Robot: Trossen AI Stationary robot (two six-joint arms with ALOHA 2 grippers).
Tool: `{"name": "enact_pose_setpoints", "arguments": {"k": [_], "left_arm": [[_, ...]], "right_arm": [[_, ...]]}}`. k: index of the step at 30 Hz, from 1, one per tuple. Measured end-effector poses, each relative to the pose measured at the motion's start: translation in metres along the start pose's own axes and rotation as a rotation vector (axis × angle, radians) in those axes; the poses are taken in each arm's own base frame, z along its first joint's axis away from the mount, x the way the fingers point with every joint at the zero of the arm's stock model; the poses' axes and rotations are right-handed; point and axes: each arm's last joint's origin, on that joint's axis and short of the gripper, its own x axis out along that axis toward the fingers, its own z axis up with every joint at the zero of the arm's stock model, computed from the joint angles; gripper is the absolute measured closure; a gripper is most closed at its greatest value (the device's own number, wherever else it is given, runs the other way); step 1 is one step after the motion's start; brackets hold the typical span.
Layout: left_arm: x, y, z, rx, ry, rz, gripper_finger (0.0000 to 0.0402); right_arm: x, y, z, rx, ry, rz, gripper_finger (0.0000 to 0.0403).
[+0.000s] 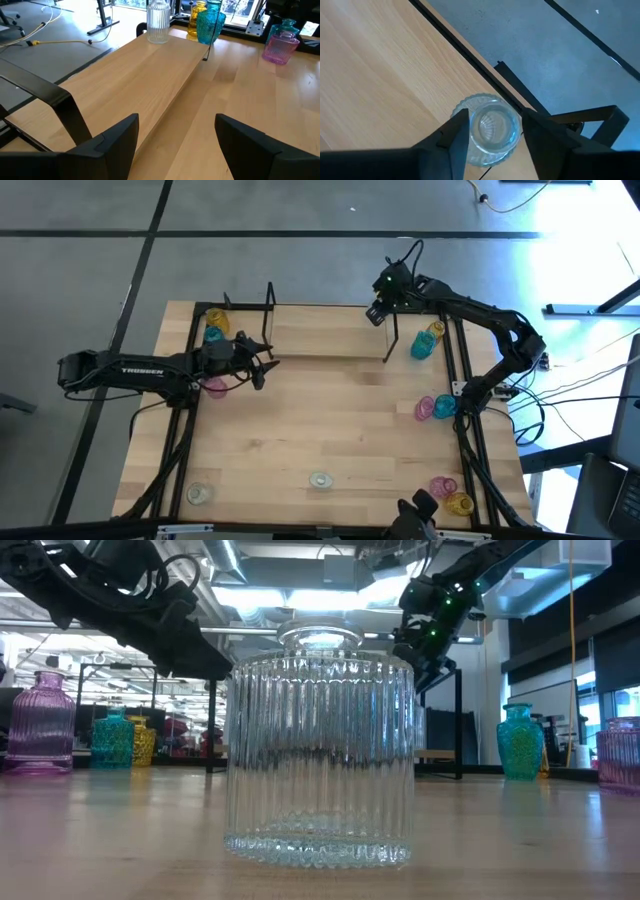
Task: Sort vases onto shelf
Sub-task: Put the top transparent vase on the shelf, then put the right transparent vase on the shelf aligned with the other transparent vase
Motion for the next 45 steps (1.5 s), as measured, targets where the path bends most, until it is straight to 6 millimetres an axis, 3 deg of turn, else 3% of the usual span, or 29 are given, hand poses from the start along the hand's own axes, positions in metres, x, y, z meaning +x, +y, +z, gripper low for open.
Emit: {"name": "enact_pose_setpoints", "arguments": {"k": [6,12,16,20,28,38,45], "left_arm": [[0.000,0.000,0.000,0.000,0.000,0.000,0.0145],[0.000,0.000,0.000,0.000,0.000,0.000,0.0145],[0.000,0.000,0.000,0.005,0.000,0.000,0.0145],[0.000,0.000,0.001,0.029,-0.007,-0.001,0.0145],[-0.002,-0.009,0.003,0.066,-0.041,-0.055,0.0145],[-0.006,-0.040,-0.002,0.131,-0.042,-0.251,0.0145],[-0.007,-0.073,-0.021,0.095,0.033,-0.347,0.0145]], "right_arm": [[-0.002,0.000,0.002,-0.027,-0.008,-0.002,0.0205],[-0.024,0.006,0.020,-0.061,-0.020,0.052,0.0204],[-0.049,0.028,0.029,-0.128,-0.042,0.101,0.0204],[-0.076,0.061,0.024,-0.239,-0.106,0.203,0.0204],[-0.111,0.140,-0.021,-0.471,-0.263,0.499,0.0204],[-0.102,0.222,-0.101,-0.545,-0.327,0.695,0.0204],[-0.107,0.263,-0.134,-0.527,-0.348,0.741,0.0204]]}}
